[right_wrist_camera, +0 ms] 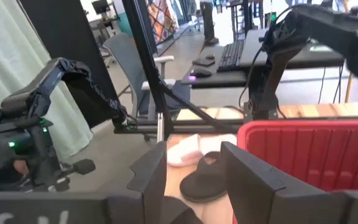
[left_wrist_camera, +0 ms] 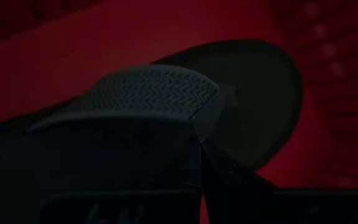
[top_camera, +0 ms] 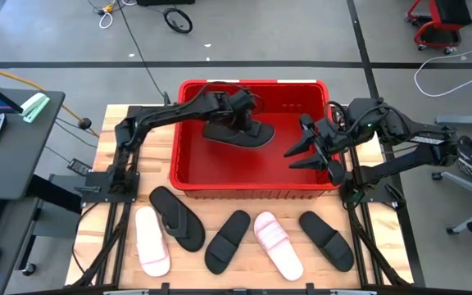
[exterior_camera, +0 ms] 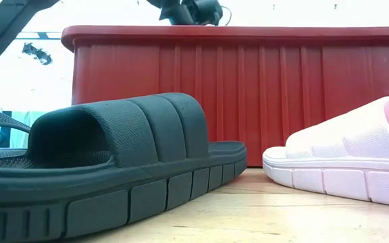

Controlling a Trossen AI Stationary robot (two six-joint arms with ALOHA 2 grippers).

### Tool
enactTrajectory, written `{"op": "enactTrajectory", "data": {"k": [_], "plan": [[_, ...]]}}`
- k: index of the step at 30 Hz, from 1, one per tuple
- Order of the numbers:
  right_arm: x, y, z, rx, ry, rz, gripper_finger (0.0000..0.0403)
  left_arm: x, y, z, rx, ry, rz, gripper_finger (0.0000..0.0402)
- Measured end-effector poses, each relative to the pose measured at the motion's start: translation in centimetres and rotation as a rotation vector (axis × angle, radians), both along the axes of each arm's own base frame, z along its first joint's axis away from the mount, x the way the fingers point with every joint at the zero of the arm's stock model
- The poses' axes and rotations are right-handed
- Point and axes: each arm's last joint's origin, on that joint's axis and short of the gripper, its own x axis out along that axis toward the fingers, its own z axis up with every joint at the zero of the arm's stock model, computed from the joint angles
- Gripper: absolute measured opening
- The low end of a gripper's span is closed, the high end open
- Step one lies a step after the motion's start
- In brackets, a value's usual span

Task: Pick and place slides into bin
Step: Put the black slippers into the red bin

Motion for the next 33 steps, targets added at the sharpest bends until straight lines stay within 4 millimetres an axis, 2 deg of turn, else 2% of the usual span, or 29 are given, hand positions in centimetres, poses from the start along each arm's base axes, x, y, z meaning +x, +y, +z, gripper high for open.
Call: {"op": "enactTrajectory", "data": {"k": [3, 9, 18, 23, 28, 33], "plan": [[0.0, 0.0, -0.2, 0.001, 0.023, 0.001, 0.0157, 0.3, 0.6, -1.4, -0.014, 0.042, 0.014, 0.0001], [-0.1, 0.0, -0.4, 0.001, 0.038, 0.003, 0.0157, 0.9, 0.6, -3.7, -0.089, 0.097, 0.020, 0.0001], [-0.1, 0.0, -0.4, 0.001, 0.043, 0.003, 0.0157, 1.8, -0.1, -4.8, -0.147, 0.092, 0.022, 0.0003], [-0.1, 0.0, -0.4, 0.005, 0.044, 0.003, 0.0157, 1.6, 0.5, -6.1, -0.167, 0.139, 0.036, 0.0019], [-0.1, 0.0, -0.4, 0.026, 0.052, -0.001, 0.0157, 1.9, 1.5, -8.6, -0.192, 0.202, 0.058, 0.0034], [-0.1, 0.0, -0.4, 0.049, 0.060, -0.003, 0.0157, 1.7, 1.9, -8.9, -0.216, 0.207, 0.081, 0.0058]]}}
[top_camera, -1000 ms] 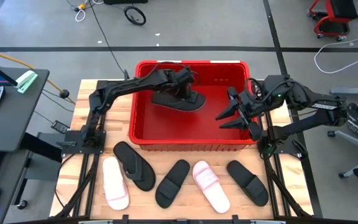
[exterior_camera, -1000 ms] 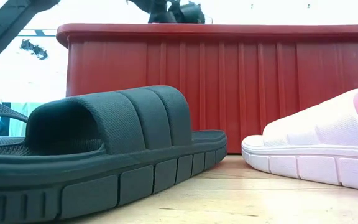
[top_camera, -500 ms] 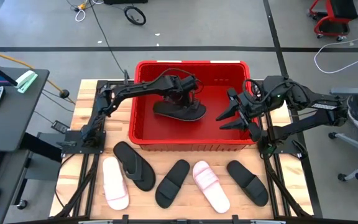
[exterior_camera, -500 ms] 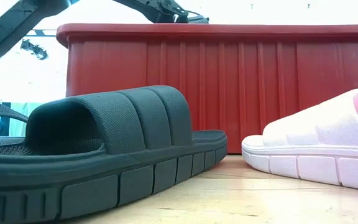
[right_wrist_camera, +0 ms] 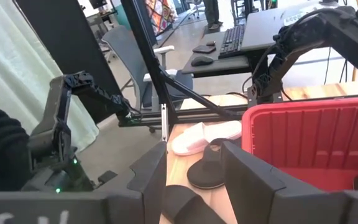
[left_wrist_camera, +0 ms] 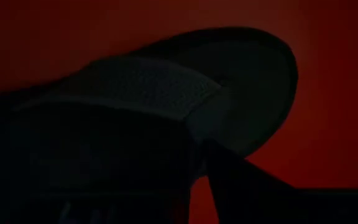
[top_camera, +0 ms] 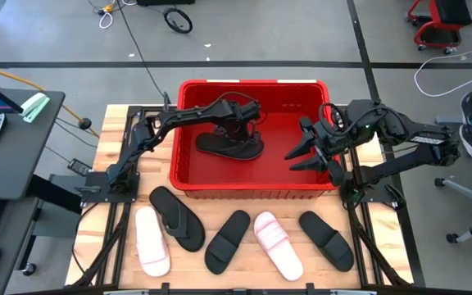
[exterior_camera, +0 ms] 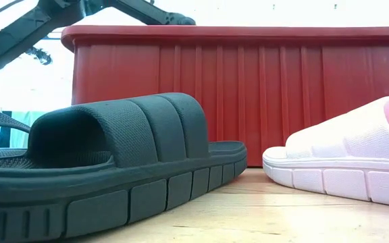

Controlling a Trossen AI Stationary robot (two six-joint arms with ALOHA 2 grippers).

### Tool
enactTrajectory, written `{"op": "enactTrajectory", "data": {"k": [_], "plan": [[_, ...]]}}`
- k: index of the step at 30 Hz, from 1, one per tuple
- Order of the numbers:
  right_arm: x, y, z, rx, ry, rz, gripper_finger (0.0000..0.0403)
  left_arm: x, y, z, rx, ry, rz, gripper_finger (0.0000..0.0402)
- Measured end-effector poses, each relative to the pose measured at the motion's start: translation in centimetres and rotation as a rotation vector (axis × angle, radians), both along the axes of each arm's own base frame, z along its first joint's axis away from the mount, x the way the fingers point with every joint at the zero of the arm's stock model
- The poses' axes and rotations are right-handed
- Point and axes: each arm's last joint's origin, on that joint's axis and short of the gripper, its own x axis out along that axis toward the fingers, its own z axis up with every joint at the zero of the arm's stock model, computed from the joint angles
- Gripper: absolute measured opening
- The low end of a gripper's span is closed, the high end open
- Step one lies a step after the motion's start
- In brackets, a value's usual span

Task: Pick and place slides into bin
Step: Put the black slippers into the red bin

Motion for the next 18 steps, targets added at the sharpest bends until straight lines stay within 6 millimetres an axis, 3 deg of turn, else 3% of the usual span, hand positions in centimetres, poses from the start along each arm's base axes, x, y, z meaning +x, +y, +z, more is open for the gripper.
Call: {"op": "enactTrajectory", "data": {"k": [6, 12, 18], "plan": [[0.0, 0.0, 0.0, 0.000, 0.001, 0.000, 0.0157, -0.5, 0.8, 0.3, -0.009, -0.004, 0.017, 0.0105], [0.0, 0.0, 0.0, 0.000, 0.003, 0.000, 0.0157, -0.6, 1.0, 0.8, -0.178, -0.084, -0.074, 0.0143], [0.0, 0.0, 0.0, 0.017, 0.009, -0.004, 0.0157, -0.9, 2.3, 4.1, -0.215, -0.174, -0.124, 0.0157]]}}
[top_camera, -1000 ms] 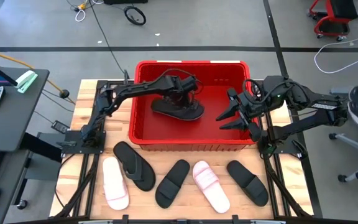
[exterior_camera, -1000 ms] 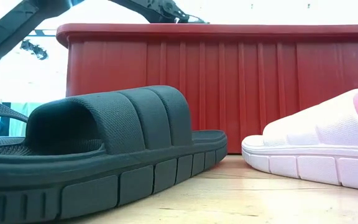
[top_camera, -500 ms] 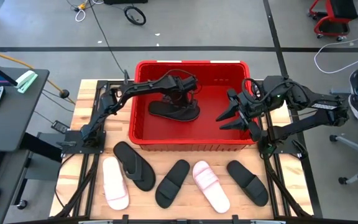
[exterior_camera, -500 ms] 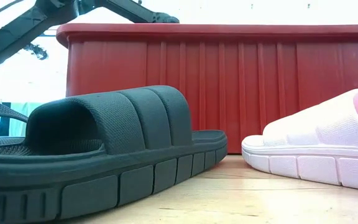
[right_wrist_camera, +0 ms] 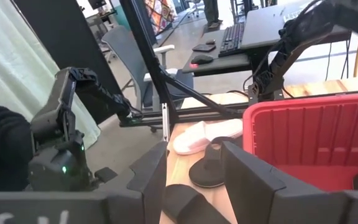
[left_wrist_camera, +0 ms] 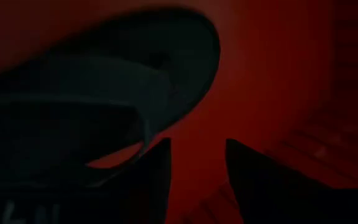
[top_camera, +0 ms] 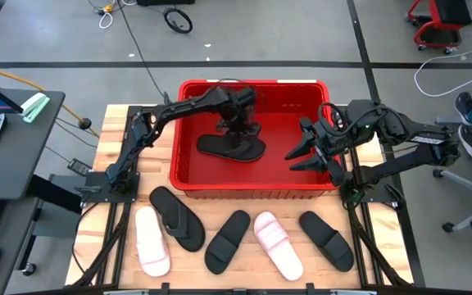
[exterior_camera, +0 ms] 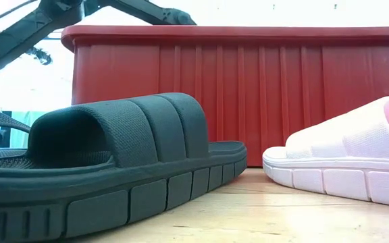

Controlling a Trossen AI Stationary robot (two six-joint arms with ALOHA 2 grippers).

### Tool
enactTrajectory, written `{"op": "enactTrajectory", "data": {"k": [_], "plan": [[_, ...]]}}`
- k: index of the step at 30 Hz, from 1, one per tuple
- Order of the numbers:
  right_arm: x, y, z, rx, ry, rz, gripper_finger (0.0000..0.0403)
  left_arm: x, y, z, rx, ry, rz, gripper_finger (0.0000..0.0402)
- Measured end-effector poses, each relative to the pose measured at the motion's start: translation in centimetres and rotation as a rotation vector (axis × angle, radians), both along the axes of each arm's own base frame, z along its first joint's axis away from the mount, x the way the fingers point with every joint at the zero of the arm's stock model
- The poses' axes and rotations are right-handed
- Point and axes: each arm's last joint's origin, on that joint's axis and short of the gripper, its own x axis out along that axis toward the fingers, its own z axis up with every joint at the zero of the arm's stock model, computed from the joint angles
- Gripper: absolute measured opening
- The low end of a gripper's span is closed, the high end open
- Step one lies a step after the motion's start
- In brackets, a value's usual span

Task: Pick and place slides into bin
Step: Put the black slippers into the red bin, then put the other black pair slippers into the red bin

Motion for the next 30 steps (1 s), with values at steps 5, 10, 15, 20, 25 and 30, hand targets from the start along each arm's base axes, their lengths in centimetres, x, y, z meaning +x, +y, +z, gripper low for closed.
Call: {"op": "enactTrajectory", "data": {"k": [5, 10, 15, 20, 25, 30], "plan": [[0.0, 0.0, 0.0, 0.007, 0.003, -0.001, 0.0157, -0.8, 1.7, 5.5, 0.065, -0.108, 0.019, 0.0151], [0.0, 0.0, 0.0, 0.034, 0.017, -0.008, 0.0157, -4.2, 1.5, 11.5, 0.066, -0.313, -0.044, 0.0136], [-0.1, 0.2, -0.2, 0.038, 0.032, 0.018, 0.0157, -10.0, -1.0, 18.7, 0.073, -0.512, -0.227, 0.0123], [-0.1, 0.6, -0.3, 0.018, 0.037, 0.041, 0.0157, -16.1, -5.2, 24.2, 0.131, -0.612, -0.316, 0.0115], [-0.2, 1.0, -0.3, -0.027, 0.018, 0.072, 0.0157, -20.3, -8.6, 27.0, 0.294, -0.715, -0.506, 0.0114], [-0.2, 1.2, -0.3, -0.046, 0.010, 0.087, 0.0157, -22.2, -11.7, 27.0, 0.158, -0.624, -0.510, 0.0114]]}}
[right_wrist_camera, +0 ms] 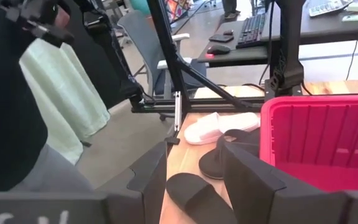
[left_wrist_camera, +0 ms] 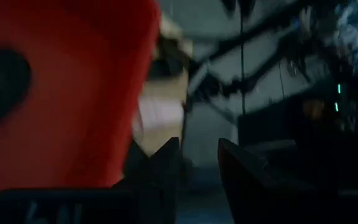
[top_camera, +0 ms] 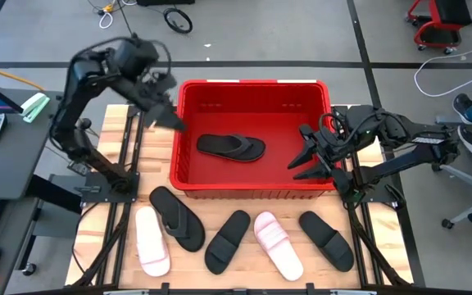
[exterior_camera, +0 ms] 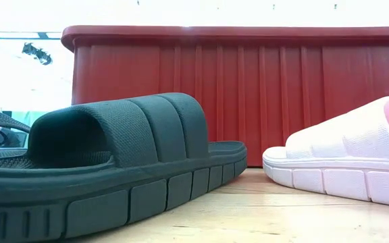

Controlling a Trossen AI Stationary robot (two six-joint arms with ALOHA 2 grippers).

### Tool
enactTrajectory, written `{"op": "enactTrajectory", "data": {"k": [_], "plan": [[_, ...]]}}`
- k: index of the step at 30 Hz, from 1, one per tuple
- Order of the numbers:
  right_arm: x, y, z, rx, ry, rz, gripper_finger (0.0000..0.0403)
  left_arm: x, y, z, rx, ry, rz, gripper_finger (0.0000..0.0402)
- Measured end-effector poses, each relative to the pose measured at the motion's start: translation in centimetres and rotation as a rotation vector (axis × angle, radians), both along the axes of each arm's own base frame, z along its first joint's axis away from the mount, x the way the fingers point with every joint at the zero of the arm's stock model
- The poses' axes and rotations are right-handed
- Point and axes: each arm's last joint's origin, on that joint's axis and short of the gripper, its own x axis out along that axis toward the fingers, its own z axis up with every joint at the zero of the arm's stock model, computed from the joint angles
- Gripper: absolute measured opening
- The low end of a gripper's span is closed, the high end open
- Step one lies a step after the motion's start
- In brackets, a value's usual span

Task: Pick and place slides into bin
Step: Put the other black pair slippers into the red bin

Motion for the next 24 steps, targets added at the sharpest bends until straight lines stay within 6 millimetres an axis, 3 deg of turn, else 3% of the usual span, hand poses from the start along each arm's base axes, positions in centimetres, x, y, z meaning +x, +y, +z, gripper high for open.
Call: {"op": "enactTrajectory", "data": {"k": [5, 8, 12, 17, 24], "plan": [[0.0, 0.0, 0.0, -0.005, -0.001, -0.011, 0.0157, 1.3, -3.4, -1.6, 0.034, 0.077, -0.139, 0.0114], [0.1, -0.1, -0.1, -0.014, -0.002, -0.039, 0.0157, 2.1, -5.2, -3.5, 0.009, 0.199, -0.168, 0.0112], [0.1, -0.1, -0.1, -0.019, -0.001, -0.060, 0.0157, 3.4, -7.1, -7.6, -0.043, 0.428, -0.164, 0.0110], [0.1, -0.1, -0.1, -0.019, 0.000, -0.060, 0.0157, 3.0, -9.7, -12.8, -0.074, 0.661, -0.248, 0.0110], [0.1, -0.1, -0.2, -0.035, -0.002, -0.056, 0.0157, 2.9, -12.9, -19.5, -0.085, 0.812, -0.349, 0.0112]]}}
